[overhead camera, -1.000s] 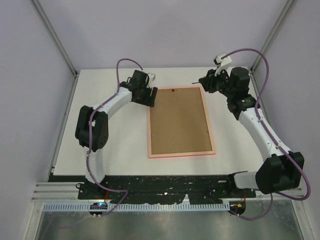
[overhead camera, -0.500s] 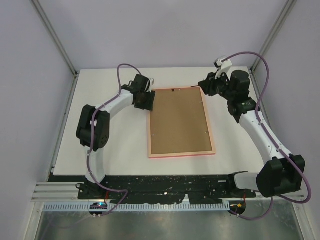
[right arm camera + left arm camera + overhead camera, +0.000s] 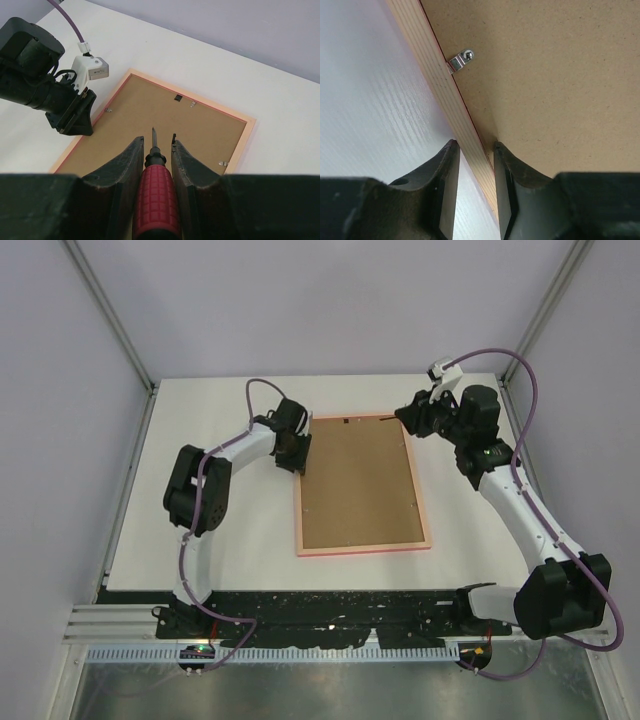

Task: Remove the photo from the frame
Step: Adjust the photo frame at the center of the board.

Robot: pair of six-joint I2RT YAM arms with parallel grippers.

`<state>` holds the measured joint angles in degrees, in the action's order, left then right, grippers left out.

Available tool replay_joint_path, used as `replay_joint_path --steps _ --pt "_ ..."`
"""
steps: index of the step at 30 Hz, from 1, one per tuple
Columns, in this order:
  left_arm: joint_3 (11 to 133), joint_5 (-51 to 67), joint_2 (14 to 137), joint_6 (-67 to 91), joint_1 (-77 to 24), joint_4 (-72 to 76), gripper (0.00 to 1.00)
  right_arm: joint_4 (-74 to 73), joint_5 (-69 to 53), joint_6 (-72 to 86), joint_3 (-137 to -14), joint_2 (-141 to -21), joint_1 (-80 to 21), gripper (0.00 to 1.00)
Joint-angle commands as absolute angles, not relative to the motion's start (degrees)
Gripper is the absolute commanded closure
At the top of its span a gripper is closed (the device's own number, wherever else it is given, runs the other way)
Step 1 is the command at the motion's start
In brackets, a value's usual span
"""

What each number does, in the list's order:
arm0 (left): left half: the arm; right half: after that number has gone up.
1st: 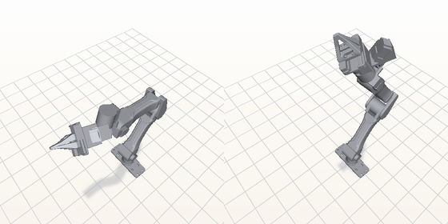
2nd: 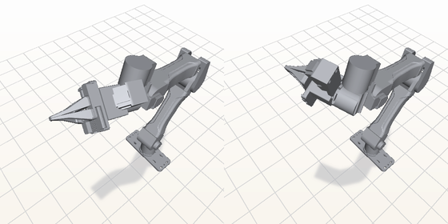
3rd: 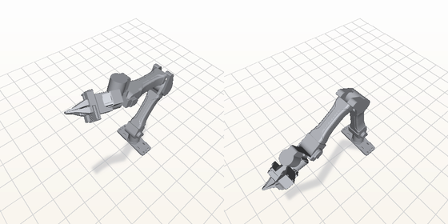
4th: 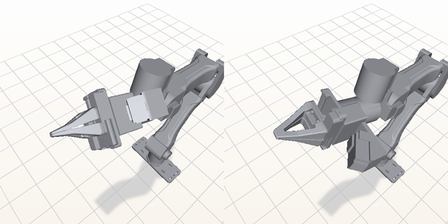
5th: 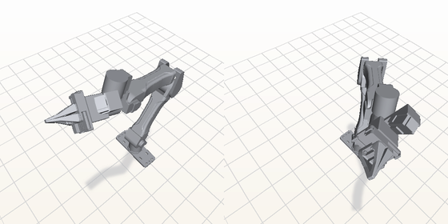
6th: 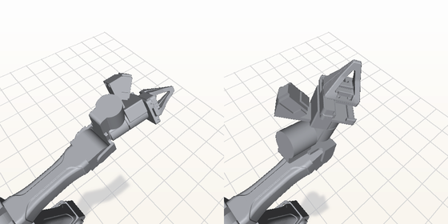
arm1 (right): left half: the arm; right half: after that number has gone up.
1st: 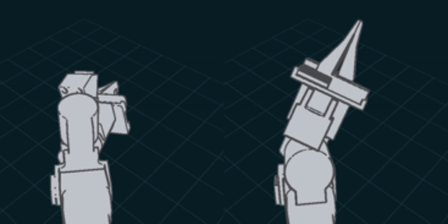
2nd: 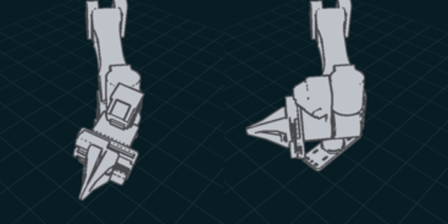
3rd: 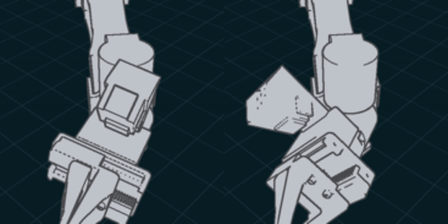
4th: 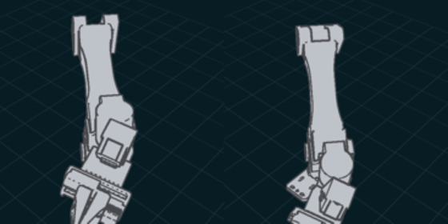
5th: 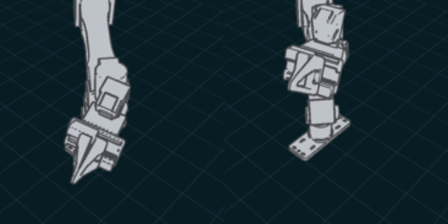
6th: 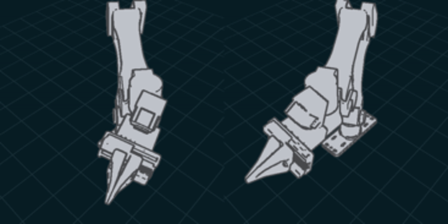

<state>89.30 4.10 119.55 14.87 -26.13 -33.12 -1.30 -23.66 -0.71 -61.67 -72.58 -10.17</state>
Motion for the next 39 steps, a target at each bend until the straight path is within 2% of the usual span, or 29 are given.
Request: replay_joint_path --steps 1,3,10,27,35,37,39 --pt "90.44 3.95 119.79 15.38 -26.10 -34.10 0.67 1.93 -24.78 -0.09 -61.96 -69.96 -10.46 0.92" --pt "90.44 4.39 119.71 15.47 -26.10 -34.37 0.72 2.02 -24.87 -0.09 -61.88 -69.87 -10.37 0.92" --pt "88.95 5.36 118.92 15.73 -26.10 -34.72 0.79 2.02 -25.66 -0.09 -61.87 -69.79 -10.46 0.92" --pt "79.37 7.56 112.33 13.71 -27.16 -35.33 0.82 1.41 -26.28 1.49 -62.05 -70.57 -10.37 0.92" --pt "76.56 8.88 109.52 15.55 -27.33 -35.07 0.76 1.32 -24.79 0.18 -62.05 -73.12 -10.46 0.92" --pt "76.29 8.70 108.81 15.82 -27.25 -34.89 0.72 1.14 -24.00 0.26 -62.05 -73.74 -10.37 0.92" --pt "76.81 7.56 108.20 15.56 -27.33 -34.98 0.64 1.14 -23.91 0.44 -62.14 -74.27 -10.46 0.92"
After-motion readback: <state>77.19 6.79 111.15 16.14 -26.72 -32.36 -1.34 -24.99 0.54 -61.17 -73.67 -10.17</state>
